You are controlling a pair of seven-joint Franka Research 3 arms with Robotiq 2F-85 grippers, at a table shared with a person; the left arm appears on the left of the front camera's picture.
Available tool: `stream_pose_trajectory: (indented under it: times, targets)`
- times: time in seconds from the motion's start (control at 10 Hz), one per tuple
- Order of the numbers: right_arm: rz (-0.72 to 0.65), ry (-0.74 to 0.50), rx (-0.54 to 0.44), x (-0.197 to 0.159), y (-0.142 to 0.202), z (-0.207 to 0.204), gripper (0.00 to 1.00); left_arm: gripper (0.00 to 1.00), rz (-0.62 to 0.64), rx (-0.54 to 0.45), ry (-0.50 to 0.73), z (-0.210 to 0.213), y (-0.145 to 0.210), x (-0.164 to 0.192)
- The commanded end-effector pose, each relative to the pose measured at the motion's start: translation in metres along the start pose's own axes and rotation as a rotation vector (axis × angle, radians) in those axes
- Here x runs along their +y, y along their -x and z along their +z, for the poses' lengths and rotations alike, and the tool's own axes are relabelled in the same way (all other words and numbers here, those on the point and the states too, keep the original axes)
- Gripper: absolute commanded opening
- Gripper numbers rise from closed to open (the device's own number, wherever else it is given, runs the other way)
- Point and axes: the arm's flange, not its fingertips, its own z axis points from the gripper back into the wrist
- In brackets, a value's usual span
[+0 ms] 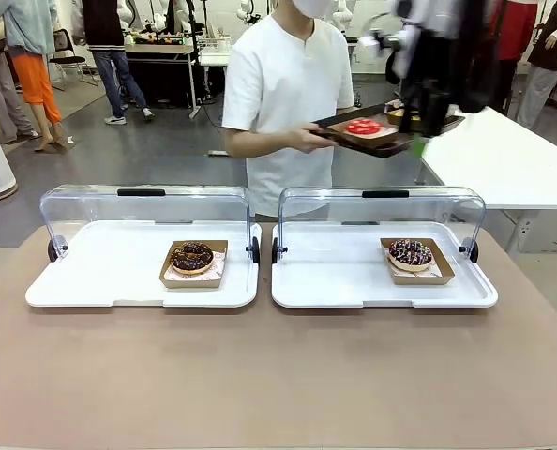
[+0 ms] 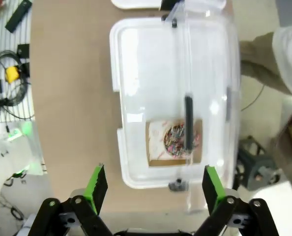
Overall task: Provide the desired donut to the person.
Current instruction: Place the picked Paper togo box onto the Handle tray extended by the person.
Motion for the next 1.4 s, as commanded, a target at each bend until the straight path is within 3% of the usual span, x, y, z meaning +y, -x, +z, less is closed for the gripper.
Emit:
stream_pose_trajectory:
  times: [0.0,0.2,0.4,0.6,0.8,1.0,1.3]
  targets:
    - [0.008,0.004,-0.141,0.016,0.064,-0.015,1.0,1.0,-0.006,-0.008,-0.006,0.001,-0.001,-0.001]
    - [0.069,0.0,-0.419,0.002,0.147,-0.012,1.0,1.0,-0.006,-0.008,-0.006,0.001,-0.001,-0.001]
    - [0.105,0.027,-0.701,-0.009,0.209,-0.031,1.0,1.0,-0.006,-0.008,-0.006,0.001,-0.001,-0.001]
    - [0.035,0.018,-0.832,-0.008,0.266,-0.06,1.0,1.0,-0.006,-0.008,-0.006,0.001,-0.001,-0.001]
    - [-0.123,-0.021,-0.908,-0.009,0.308,-0.092,1.0,1.0,-0.006,-0.008,-0.006,0.001,-0.001,-0.001]
    - [-0.128,-0.043,-0.936,-0.004,0.331,-0.107,1.0,1.0,-0.006,-0.008,-0.006,0.001,-0.001,-0.001]
    - [-0.163,-0.033,-0.92,0.012,0.337,-0.113,1.0,1.0,-0.006,-0.008,-0.006,0.001,-0.001,-0.001]
